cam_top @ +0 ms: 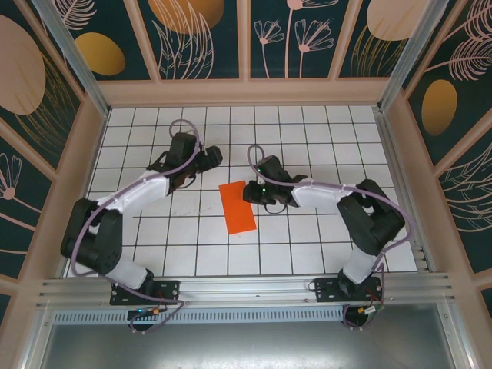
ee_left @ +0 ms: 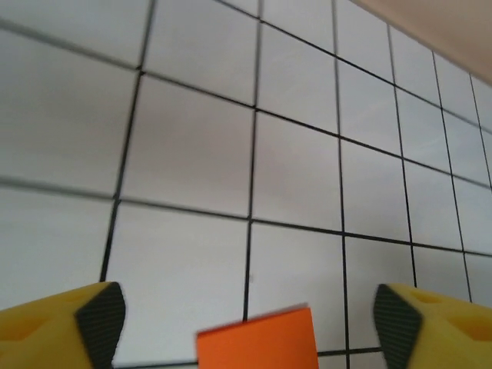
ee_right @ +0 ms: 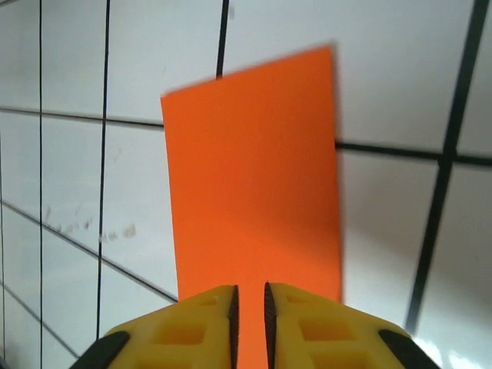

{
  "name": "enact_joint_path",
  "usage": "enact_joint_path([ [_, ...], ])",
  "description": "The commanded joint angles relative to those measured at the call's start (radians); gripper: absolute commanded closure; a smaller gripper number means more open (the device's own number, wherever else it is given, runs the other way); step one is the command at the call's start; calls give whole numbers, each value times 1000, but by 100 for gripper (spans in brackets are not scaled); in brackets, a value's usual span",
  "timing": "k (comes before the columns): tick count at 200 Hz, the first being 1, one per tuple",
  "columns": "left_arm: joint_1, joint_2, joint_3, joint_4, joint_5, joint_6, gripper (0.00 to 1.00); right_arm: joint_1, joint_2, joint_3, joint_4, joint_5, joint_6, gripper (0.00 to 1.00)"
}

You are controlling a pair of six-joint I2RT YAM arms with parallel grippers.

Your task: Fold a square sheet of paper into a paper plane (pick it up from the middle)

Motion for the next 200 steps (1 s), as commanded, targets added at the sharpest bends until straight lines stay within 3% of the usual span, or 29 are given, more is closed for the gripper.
enact_joint_path([
  [1,2,-86,-117,8,-55,-107,5,8,89,79,-21,33,-24,77],
  [9,2,-120,-158,17,-54,-114,2,8,117,100,-15,29,-25,76],
  [44,2,-207,-247,33,-2,-126,1,4,219,176,-32,32,-13,73],
  [77,1,-223,-325,110,93,-152,1,-37,250,138,-34,71,67,72],
  [142,-5,-190,-417,240,289,-261,1,-121,121,-12,32,52,162,73],
  [200,-117,-154,-432,278,328,-307,1,-118,-14,-13,10,50,96,65],
])
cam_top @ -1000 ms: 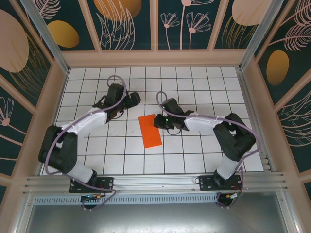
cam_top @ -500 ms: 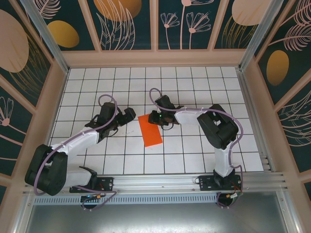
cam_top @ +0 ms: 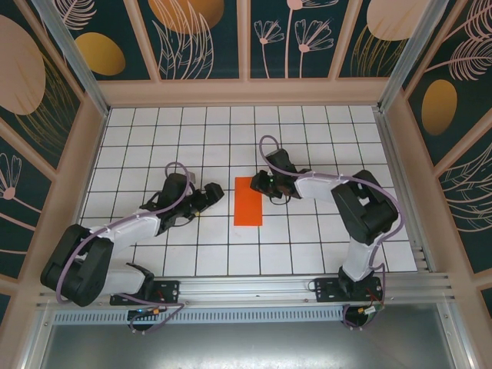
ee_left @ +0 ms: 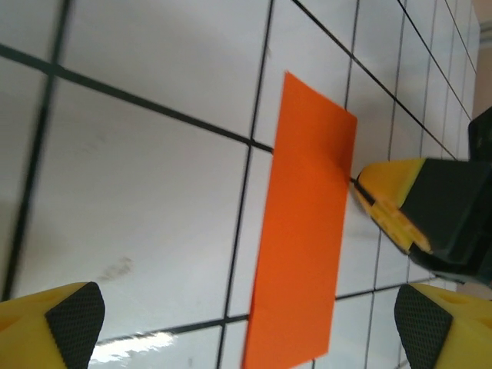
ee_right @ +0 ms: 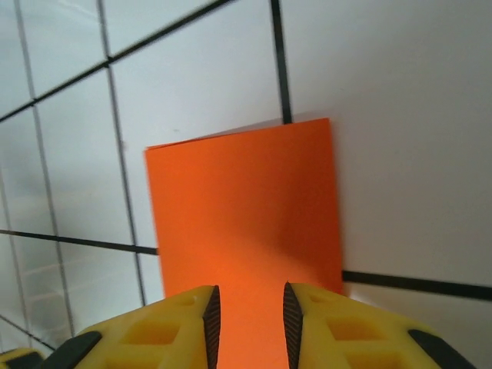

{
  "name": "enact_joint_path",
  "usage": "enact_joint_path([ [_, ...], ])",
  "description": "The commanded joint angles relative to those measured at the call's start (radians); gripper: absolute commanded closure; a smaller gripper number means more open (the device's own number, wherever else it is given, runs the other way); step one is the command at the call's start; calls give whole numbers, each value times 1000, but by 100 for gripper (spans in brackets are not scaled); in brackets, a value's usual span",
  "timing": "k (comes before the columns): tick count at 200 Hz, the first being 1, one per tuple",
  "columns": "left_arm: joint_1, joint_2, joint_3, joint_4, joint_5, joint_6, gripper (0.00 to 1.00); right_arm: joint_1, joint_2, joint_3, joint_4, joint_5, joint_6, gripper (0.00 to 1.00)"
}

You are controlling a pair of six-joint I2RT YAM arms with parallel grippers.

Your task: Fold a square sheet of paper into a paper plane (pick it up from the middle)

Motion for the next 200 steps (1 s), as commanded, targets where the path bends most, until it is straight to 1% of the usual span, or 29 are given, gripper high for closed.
enact_joint_path([
  [1,-52,28,0,51,40,-36,2,0,-53,-12,-38,24,-29,65],
  [38,-101,72,3,94,66,-80,1,-2,-16,-1,-37,3,-42,64],
  [87,-127,85,16,119,91,-109,2,-8,83,71,-63,1,-68,66],
  [137,-149,114,34,106,109,-116,2,-28,133,58,-73,0,-64,67],
  [169,-168,137,38,122,101,-138,5,-38,138,27,-70,-9,-51,68],
  [200,-174,160,50,130,110,-149,12,-43,140,12,-64,-12,-45,68],
])
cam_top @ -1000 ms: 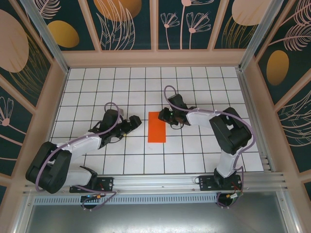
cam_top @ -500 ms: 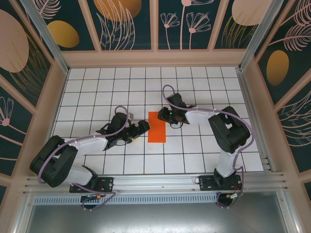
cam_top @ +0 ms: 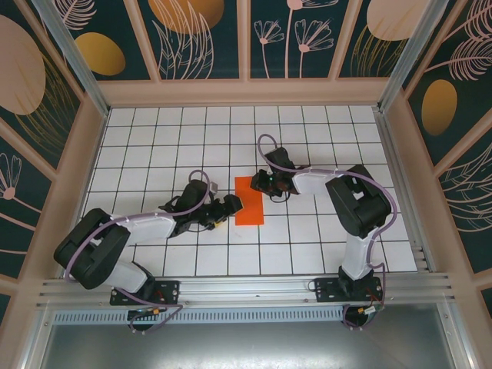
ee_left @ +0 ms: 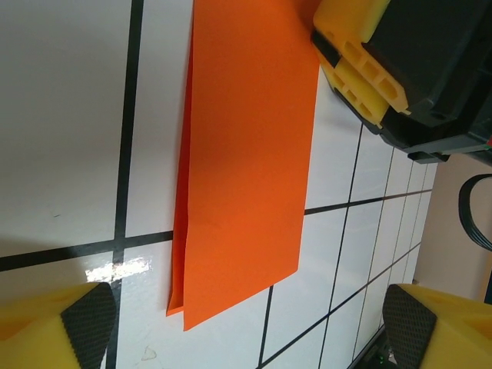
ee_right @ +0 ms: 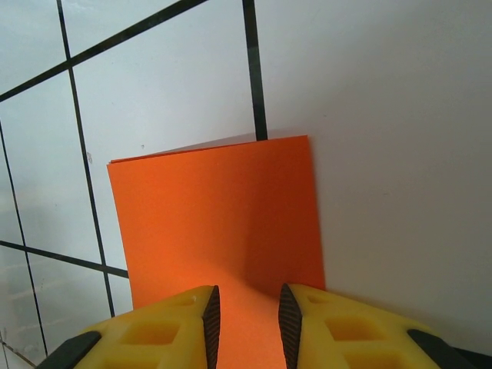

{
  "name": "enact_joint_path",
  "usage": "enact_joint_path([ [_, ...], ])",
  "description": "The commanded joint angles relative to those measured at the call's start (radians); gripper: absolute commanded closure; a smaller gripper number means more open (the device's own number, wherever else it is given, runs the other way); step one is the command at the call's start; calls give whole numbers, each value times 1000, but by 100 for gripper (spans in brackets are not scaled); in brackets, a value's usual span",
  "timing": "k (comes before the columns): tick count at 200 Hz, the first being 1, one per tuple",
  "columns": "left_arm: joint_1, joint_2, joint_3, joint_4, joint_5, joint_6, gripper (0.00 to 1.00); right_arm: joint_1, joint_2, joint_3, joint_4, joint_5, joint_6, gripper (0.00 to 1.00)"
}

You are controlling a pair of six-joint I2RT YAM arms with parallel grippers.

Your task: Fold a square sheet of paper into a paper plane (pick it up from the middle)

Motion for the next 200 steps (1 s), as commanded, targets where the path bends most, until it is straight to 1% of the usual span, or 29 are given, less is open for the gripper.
enact_joint_path([
  [1,-8,20,28,33,21,-22,13,-15,43,-39,-45,20,1,69],
  [45,-21,51,47,36,38,-18,21,-17,48,-41,-36,10,2,70],
  [76,-28,84,61,42,50,-16,23,-17,55,-44,-38,7,3,71],
  [103,-32,95,73,25,44,7,22,-17,55,-49,-30,1,3,71],
  [125,-33,110,78,40,62,10,23,-17,56,-49,-31,1,3,71],
  [150,-34,119,73,67,81,8,28,-16,59,-48,-33,0,1,72],
  [200,-35,129,66,117,108,9,31,-16,65,-49,-31,-8,3,72],
])
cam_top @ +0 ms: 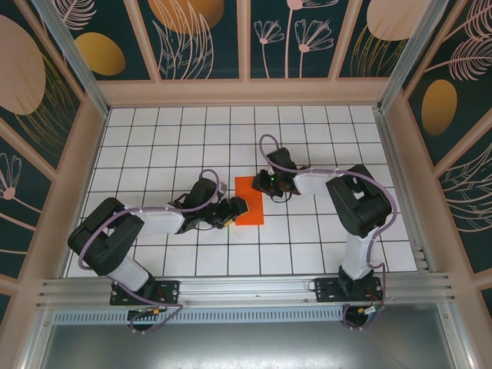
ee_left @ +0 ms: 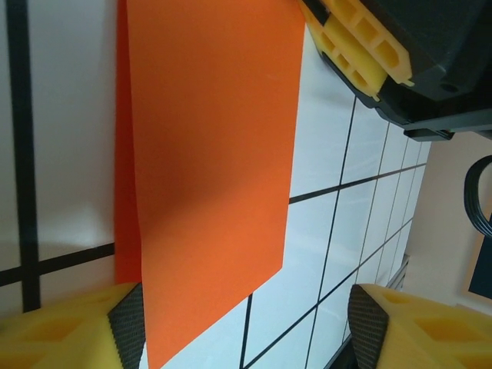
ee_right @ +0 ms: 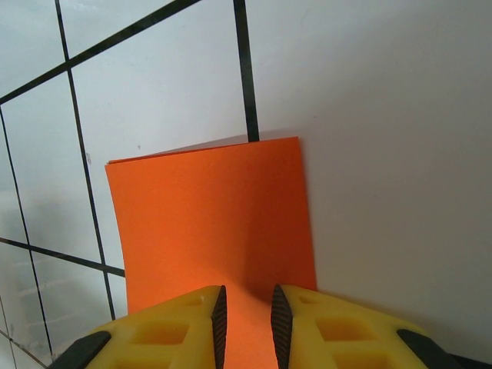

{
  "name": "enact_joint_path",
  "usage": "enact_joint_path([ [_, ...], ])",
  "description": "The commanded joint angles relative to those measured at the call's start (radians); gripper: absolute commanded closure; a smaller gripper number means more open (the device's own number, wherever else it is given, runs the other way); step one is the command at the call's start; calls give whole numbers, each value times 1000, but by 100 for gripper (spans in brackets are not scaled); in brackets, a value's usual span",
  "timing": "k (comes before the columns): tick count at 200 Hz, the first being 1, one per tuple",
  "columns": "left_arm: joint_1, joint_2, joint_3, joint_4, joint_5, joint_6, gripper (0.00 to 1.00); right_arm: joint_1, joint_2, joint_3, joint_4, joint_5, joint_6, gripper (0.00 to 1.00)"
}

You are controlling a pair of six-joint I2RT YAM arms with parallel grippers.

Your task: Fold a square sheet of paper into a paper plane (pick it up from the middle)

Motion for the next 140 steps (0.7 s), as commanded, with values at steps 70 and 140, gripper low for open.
enact_joint_path([
  [70,-7,46,-29,150,3,16,49,-16,-5,-5,-45,-105,-76,74],
  [140,-6,82,-28,148,-58,-37,75,-17,-149,-47,6,-221,-98,74],
])
